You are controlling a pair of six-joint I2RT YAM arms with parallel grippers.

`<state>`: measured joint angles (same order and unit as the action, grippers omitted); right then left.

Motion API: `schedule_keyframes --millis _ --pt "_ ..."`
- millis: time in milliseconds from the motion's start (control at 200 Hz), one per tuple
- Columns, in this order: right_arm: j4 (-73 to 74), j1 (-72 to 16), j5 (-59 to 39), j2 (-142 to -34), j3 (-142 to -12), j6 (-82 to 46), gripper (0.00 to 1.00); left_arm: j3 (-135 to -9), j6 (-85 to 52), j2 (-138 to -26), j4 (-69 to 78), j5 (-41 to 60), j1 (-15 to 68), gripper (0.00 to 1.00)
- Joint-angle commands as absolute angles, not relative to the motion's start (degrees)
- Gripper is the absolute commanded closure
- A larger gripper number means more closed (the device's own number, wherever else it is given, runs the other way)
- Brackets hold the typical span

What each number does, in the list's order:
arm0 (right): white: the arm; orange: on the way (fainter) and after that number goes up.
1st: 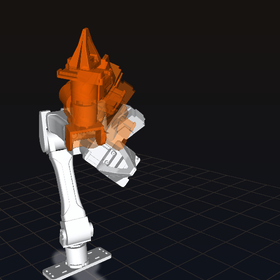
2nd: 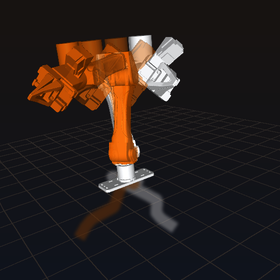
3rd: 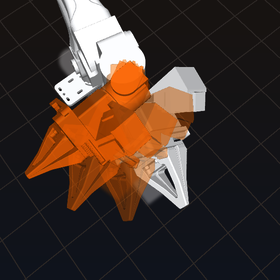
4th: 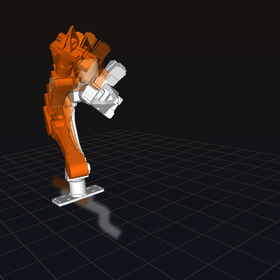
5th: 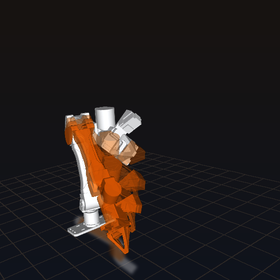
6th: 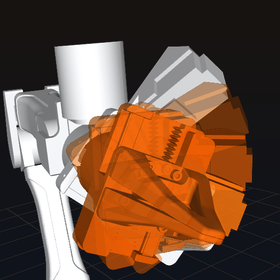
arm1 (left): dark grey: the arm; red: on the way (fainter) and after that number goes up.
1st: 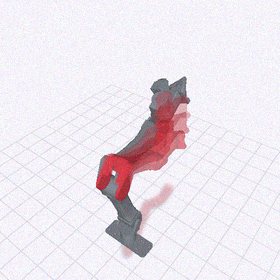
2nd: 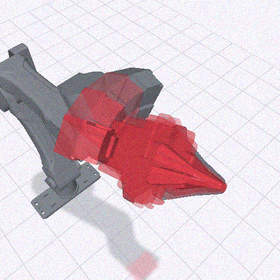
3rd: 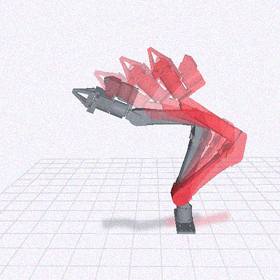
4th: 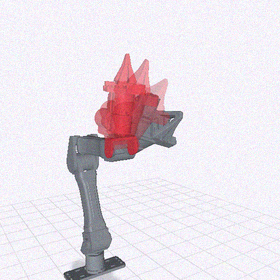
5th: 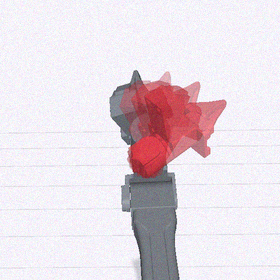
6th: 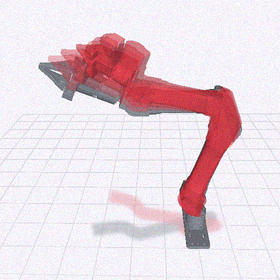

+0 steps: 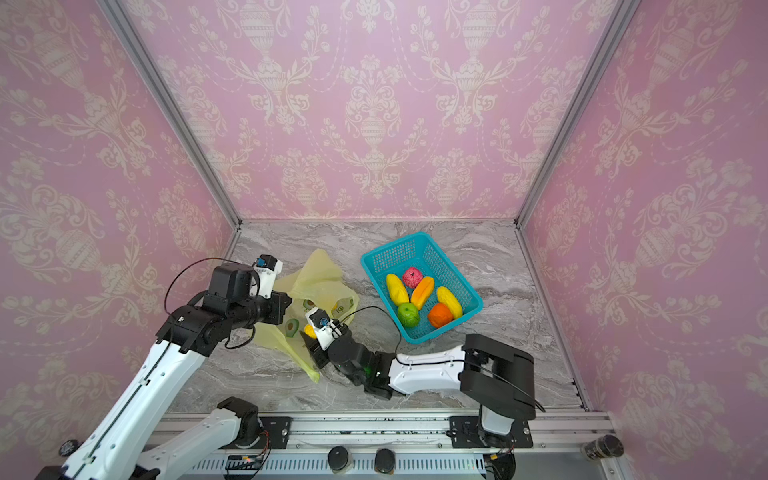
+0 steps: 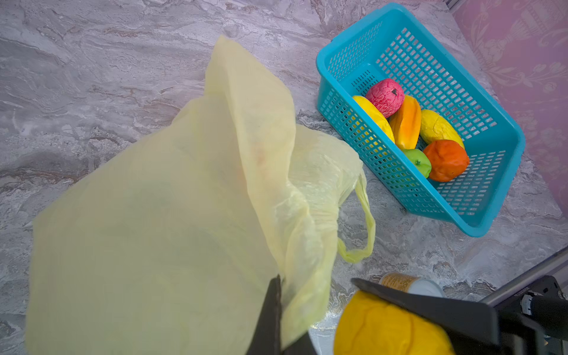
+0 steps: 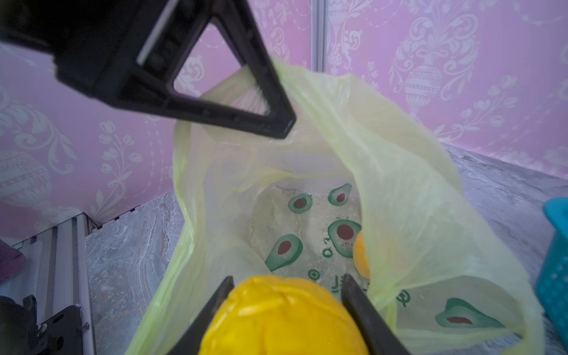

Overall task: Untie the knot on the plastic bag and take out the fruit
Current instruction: 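Lift the wrinkled yellow fruit out of the bag toward the teal basket, then lower the yellow fruit into the teal basket and open the right gripper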

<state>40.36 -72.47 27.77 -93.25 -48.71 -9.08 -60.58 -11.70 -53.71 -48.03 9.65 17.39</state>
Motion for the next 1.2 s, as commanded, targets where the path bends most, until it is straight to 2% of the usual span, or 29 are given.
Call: schedule_keyframes --millis 0,115,190,320,450,600,670,836,876,936,991,1131,1196 --pt "39.00 -72.14 35.83 -85.60 -45.31 -5.59 0.77 -60.06 -12.13 -53.88 -49.34 8.47 16.87 1.00" --pt "38.25 -70.54 45.18 -79.75 -41.95 -2.57 0.77 -59.83 -12.20 -53.79 -49.35 9.09 16.79 1.00" --pt "33.08 -66.96 49.28 -76.99 -41.69 -5.18 0.79 -59.68 -12.21 -53.44 -49.39 8.80 16.79 1.00" --pt "14.75 -54.56 43.45 -74.95 -45.31 -18.71 0.81 -59.69 -12.19 -53.30 -49.38 9.29 16.83 1.00" --pt "-0.30 -44.36 40.17 -79.18 -50.95 -28.54 0.84 -59.68 -12.12 -53.20 -49.35 9.87 16.83 1.00" --pt "-11.56 -41.18 40.29 -84.25 -54.20 -37.02 0.87 -59.73 -12.07 -53.26 -49.26 9.80 16.86 1.00" --pt "-11.42 -41.14 39.28 -84.52 -52.38 -38.31 0.90 -59.77 -12.07 -53.51 -49.37 10.10 16.82 1.00" --pt "-10.23 -41.14 39.63 -83.03 -46.58 -41.62 0.86 -59.77 -12.13 -53.00 -49.38 10.20 16.81 1.00" --pt "-9.75 -41.15 39.50 -82.54 -45.48 -42.15 0.83 -59.74 -12.13 -53.00 -49.38 10.15 16.85 1.00" --pt "-8.39 -41.10 39.07 -82.47 -43.99 -42.52 0.72 -59.75 -12.13 -53.00 -49.48 10.19 16.79 1.00" --pt "-7.65 -41.13 38.82 -83.03 -43.59 -42.45 0.65 -59.80 -12.02 -52.97 -49.47 10.20 16.82 1.00" --pt "-8.79 -41.12 38.97 -85.95 -45.10 -42.63 0.59 -59.93 -12.04 -52.75 -49.51 9.56 16.82 1.00" --pt "-8.39 -41.20 38.85 -85.72 -44.64 -42.71 0.45 -59.90 -11.98 -52.67 -49.55 9.47 16.84 1.00"
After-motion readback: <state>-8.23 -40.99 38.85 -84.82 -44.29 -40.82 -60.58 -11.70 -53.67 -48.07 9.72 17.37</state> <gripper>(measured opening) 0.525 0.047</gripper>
